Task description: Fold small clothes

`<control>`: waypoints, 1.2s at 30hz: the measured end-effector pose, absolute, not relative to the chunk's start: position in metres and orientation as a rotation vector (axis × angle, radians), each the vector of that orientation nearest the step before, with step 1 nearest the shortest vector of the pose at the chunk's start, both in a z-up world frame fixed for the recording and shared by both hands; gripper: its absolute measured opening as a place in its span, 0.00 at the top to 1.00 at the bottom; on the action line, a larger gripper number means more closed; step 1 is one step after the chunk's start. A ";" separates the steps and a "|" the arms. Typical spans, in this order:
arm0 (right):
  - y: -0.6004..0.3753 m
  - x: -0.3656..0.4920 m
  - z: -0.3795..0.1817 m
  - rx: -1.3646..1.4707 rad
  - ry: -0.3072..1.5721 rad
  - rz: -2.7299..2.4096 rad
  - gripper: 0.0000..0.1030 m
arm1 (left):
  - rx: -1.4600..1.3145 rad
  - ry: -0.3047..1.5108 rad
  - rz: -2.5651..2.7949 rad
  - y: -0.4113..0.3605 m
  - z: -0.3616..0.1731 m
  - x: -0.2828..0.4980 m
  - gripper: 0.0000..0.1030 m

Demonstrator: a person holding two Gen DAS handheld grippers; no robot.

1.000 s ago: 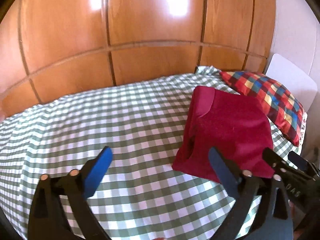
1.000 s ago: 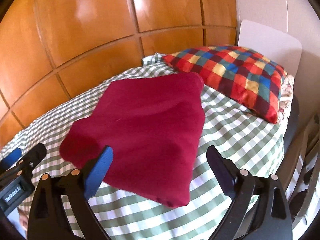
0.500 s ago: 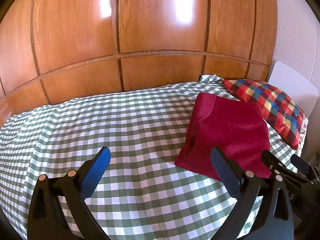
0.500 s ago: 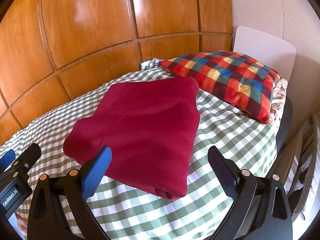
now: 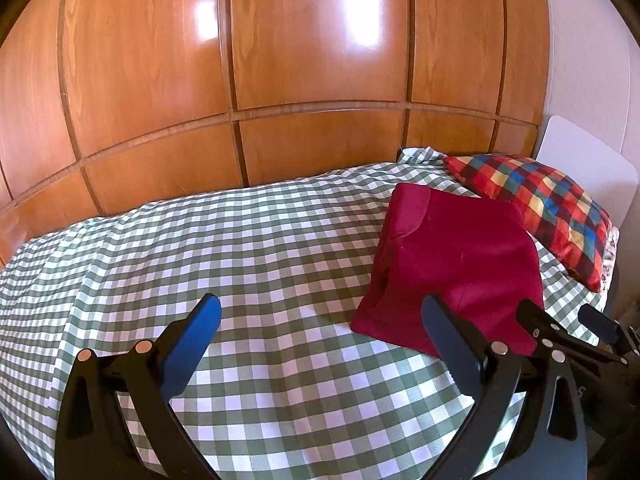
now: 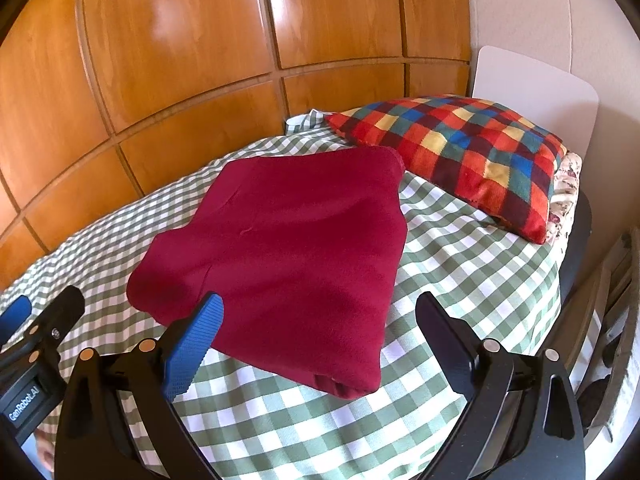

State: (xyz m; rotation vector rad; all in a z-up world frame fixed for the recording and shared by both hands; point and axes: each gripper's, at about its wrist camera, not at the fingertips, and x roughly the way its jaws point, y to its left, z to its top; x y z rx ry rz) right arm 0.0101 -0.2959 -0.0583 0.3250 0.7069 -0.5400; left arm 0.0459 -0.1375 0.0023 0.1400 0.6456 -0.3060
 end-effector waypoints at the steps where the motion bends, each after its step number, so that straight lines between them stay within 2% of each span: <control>1: -0.296 0.010 -0.059 0.326 0.707 -0.539 0.07 | 0.140 0.647 -0.308 -0.137 0.002 0.046 0.03; 36: -0.299 0.012 -0.060 0.342 0.719 -0.530 0.07 | 0.134 0.628 -0.308 -0.136 0.007 0.044 0.03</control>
